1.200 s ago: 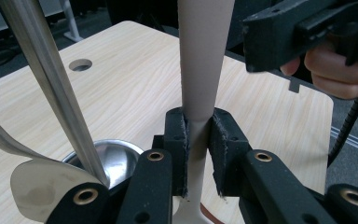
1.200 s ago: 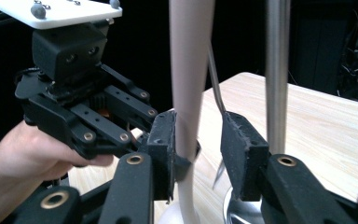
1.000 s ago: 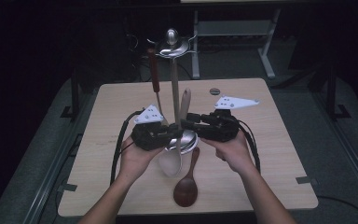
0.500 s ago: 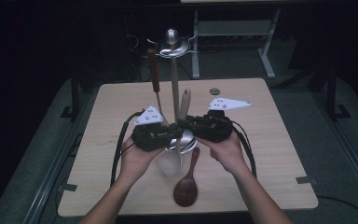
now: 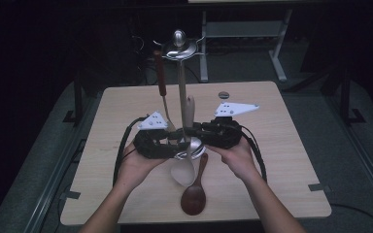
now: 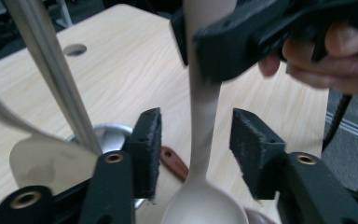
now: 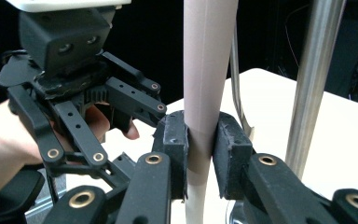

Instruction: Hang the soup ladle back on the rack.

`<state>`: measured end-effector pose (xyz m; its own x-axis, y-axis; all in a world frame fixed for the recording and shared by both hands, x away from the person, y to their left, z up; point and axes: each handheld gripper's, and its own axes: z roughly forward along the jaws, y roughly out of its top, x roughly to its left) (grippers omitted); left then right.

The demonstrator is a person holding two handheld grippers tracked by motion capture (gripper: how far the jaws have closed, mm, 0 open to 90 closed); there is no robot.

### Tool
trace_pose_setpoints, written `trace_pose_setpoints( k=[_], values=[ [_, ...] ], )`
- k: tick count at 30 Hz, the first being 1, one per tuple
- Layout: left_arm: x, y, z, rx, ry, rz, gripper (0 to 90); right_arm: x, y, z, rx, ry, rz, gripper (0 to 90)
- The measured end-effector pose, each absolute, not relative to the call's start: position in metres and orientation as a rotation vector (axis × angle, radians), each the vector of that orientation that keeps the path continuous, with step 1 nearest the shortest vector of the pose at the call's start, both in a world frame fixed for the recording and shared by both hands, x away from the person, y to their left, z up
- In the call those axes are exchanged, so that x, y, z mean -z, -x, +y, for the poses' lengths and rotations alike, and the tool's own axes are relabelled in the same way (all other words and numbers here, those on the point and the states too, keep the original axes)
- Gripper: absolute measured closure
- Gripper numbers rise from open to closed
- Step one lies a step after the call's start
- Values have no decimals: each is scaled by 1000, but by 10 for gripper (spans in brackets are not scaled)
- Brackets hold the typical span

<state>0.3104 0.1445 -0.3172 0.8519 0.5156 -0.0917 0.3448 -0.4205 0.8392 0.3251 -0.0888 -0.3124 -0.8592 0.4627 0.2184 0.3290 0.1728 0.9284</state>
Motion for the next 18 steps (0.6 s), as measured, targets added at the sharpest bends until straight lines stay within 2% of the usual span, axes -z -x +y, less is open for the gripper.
trace_pose_setpoints(
  k=[2,7,18],
  values=[
    [318,-309,150,-215,-2066,629,470,312,-326,-90,-1782,-753,2326,766],
    [321,-308,170,-225,-2106,619,416,310,-332,-93,-1797,-685,2356,765],
    [347,-307,212,-209,-2152,679,331,294,-344,-96,-1821,-513,2406,765]
  ],
)
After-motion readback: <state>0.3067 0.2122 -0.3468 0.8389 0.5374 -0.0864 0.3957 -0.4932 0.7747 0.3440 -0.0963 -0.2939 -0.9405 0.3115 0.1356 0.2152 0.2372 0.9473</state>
